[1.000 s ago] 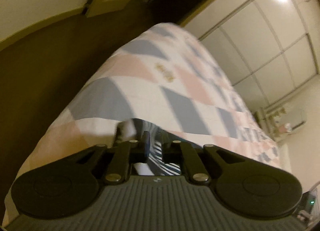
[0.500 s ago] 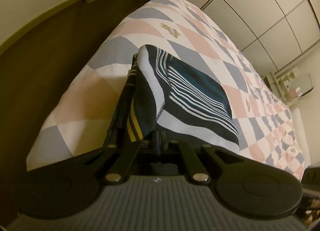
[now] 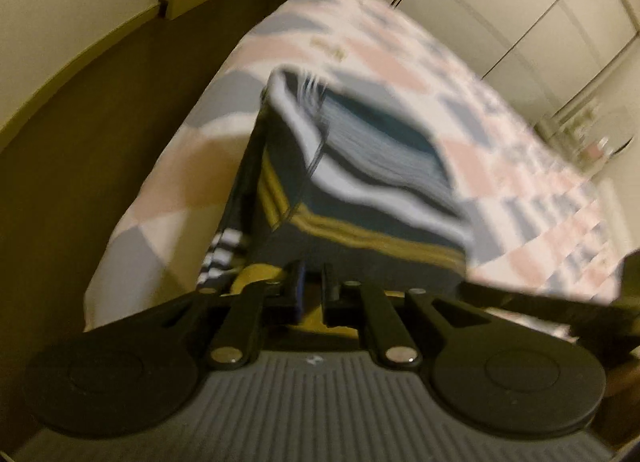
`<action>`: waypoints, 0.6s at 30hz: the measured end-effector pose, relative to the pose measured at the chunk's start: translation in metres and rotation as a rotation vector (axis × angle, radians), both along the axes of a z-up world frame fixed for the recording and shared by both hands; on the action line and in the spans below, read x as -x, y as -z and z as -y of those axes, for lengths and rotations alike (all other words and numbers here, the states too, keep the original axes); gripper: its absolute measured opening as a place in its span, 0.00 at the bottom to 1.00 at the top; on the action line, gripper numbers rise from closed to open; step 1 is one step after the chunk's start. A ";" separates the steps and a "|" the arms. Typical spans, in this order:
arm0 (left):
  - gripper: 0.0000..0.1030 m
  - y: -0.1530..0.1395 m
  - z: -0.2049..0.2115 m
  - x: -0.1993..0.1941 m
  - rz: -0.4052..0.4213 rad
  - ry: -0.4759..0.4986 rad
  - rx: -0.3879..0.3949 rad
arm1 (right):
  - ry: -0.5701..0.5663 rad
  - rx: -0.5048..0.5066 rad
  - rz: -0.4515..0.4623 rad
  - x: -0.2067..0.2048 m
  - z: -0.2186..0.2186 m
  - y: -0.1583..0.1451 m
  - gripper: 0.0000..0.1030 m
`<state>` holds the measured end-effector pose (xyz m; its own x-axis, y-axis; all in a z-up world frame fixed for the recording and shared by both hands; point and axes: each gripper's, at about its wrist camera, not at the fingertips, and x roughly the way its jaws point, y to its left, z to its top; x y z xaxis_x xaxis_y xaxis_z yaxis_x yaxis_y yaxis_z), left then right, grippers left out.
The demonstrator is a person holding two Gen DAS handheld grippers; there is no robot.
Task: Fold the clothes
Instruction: 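Lower the folded sweater onto the green garment with both grippers, then open both grippers to release the sweater and pull back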
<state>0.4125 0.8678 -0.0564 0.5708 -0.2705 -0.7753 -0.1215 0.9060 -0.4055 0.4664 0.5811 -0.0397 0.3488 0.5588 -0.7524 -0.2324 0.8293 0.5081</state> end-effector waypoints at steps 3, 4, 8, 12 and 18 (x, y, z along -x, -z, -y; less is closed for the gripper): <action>0.06 0.005 0.001 -0.003 -0.023 -0.029 -0.010 | -0.008 0.026 -0.008 -0.001 -0.005 0.003 0.45; 0.06 0.002 0.002 -0.004 -0.027 -0.030 -0.020 | -0.011 0.036 -0.006 0.000 -0.008 0.002 0.48; 0.08 -0.026 0.014 0.007 -0.033 -0.022 -0.123 | -0.011 0.042 0.001 0.004 -0.010 -0.008 0.51; 0.32 -0.062 0.032 0.030 -0.040 -0.070 -0.234 | 0.003 0.003 0.014 0.023 0.003 -0.024 0.60; 0.54 -0.115 0.068 0.066 -0.025 -0.133 -0.325 | -0.017 -0.021 0.055 0.057 0.026 -0.055 0.78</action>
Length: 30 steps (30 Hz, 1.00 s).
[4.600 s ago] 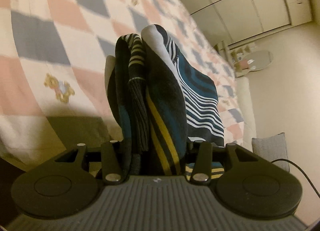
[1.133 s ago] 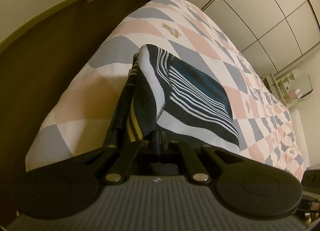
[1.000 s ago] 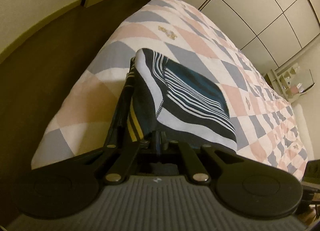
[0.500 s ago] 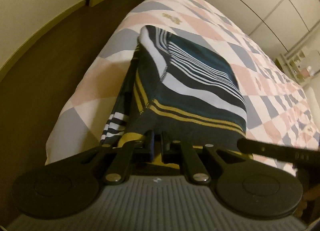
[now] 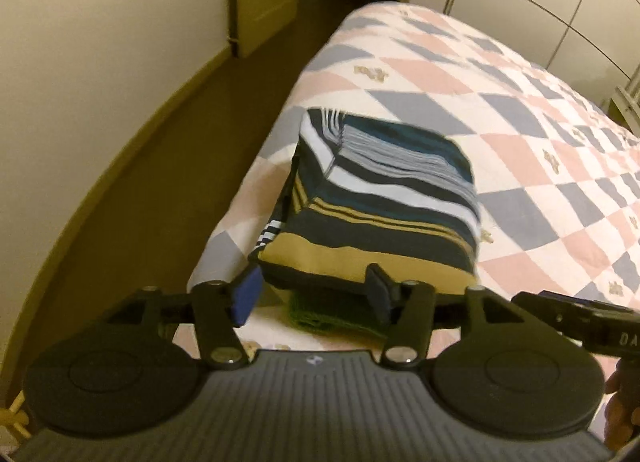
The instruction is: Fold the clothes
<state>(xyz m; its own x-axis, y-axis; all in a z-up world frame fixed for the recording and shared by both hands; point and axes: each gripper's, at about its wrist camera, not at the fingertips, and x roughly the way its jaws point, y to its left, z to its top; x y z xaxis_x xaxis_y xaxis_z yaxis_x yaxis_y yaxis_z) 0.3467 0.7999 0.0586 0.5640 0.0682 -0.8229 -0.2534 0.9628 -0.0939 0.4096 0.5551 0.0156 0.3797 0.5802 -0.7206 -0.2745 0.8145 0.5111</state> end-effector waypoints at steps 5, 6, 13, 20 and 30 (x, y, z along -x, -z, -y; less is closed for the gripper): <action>0.66 -0.047 0.047 0.028 0.058 -0.017 -0.048 | -0.032 -0.033 0.100 0.031 0.032 -0.045 0.89; 0.68 -0.056 0.057 0.033 0.072 -0.020 -0.063 | -0.036 -0.037 0.119 0.036 0.040 -0.053 0.92; 0.81 -0.101 0.116 0.065 0.151 -0.073 -0.114 | -0.055 -0.050 0.191 0.058 0.095 -0.097 0.98; 0.95 -0.117 0.154 0.087 0.173 -0.188 -0.131 | -0.104 -0.052 0.232 0.065 0.137 -0.121 0.98; 0.99 -0.120 0.195 0.125 0.164 -0.284 -0.190 | -0.200 -0.024 0.231 0.075 0.157 -0.122 1.00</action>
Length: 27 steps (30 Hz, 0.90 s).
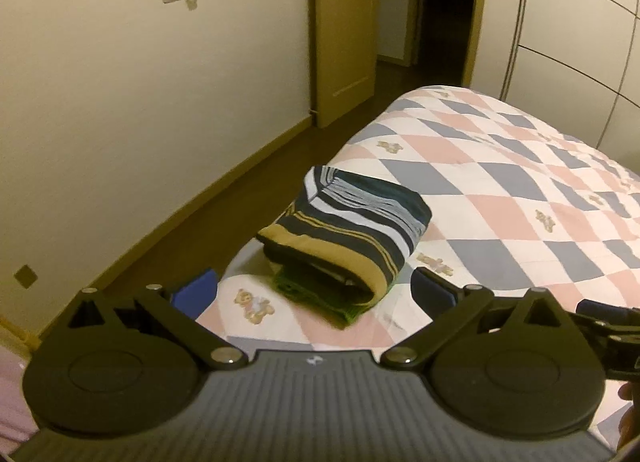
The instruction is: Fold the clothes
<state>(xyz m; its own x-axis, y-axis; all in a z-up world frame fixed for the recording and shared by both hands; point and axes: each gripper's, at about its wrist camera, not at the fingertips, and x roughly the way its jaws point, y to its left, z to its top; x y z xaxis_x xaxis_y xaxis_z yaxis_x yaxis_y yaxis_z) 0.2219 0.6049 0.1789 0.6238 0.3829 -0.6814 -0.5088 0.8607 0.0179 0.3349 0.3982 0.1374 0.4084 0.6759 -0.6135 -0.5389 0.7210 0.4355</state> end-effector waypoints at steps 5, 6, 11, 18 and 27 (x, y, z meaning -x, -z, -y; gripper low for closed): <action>0.99 0.000 0.005 0.019 0.049 -0.036 0.068 | -0.023 0.010 -0.004 0.003 0.005 0.004 1.00; 0.99 0.000 0.006 0.021 0.057 -0.045 0.078 | -0.026 0.012 -0.004 0.004 0.007 0.004 1.00; 0.99 0.003 0.015 0.018 -0.001 -0.101 0.036 | -0.044 0.019 -0.008 0.004 0.013 0.007 1.00; 0.99 0.010 0.048 0.007 -0.067 -0.138 -0.118 | -0.068 0.032 -0.026 -0.001 0.022 0.016 1.00; 0.99 0.030 0.066 -0.013 -0.148 -0.110 -0.090 | -0.072 0.044 -0.046 -0.017 0.035 0.029 1.00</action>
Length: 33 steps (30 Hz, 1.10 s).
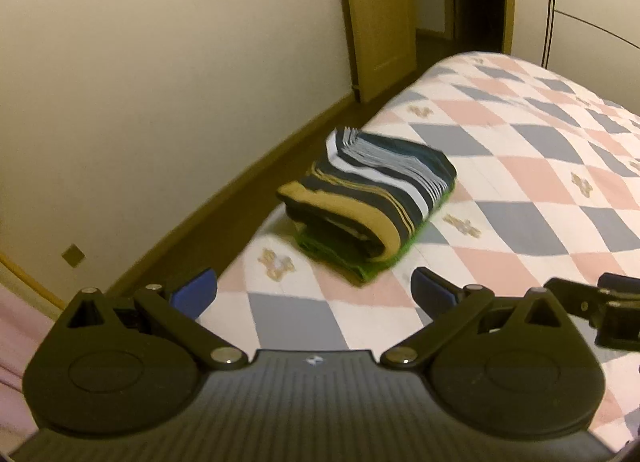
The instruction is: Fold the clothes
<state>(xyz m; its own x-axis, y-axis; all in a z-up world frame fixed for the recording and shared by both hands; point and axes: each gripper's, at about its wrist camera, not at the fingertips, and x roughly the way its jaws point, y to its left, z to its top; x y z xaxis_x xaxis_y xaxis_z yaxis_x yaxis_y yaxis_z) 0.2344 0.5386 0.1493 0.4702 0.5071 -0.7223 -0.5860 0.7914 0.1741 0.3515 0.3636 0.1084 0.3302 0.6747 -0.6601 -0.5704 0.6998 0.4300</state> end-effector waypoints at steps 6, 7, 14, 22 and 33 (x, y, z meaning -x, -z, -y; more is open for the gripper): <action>0.99 0.024 -0.003 -0.002 -0.058 -0.001 0.083 | 0.024 0.021 -0.038 -0.009 0.002 0.015 1.00; 0.99 0.028 -0.006 -0.001 -0.062 -0.005 0.101 | 0.024 0.026 -0.046 -0.009 0.001 0.018 1.00; 0.99 0.039 -0.027 0.003 -0.070 -0.031 0.162 | 0.004 0.060 -0.073 -0.010 -0.020 0.029 1.00; 0.99 0.044 -0.055 -0.012 -0.082 0.011 0.193 | 0.030 0.073 -0.068 -0.015 -0.043 0.029 1.00; 0.99 0.055 -0.088 -0.039 -0.115 0.139 0.216 | 0.137 0.082 -0.074 -0.020 -0.068 0.031 1.00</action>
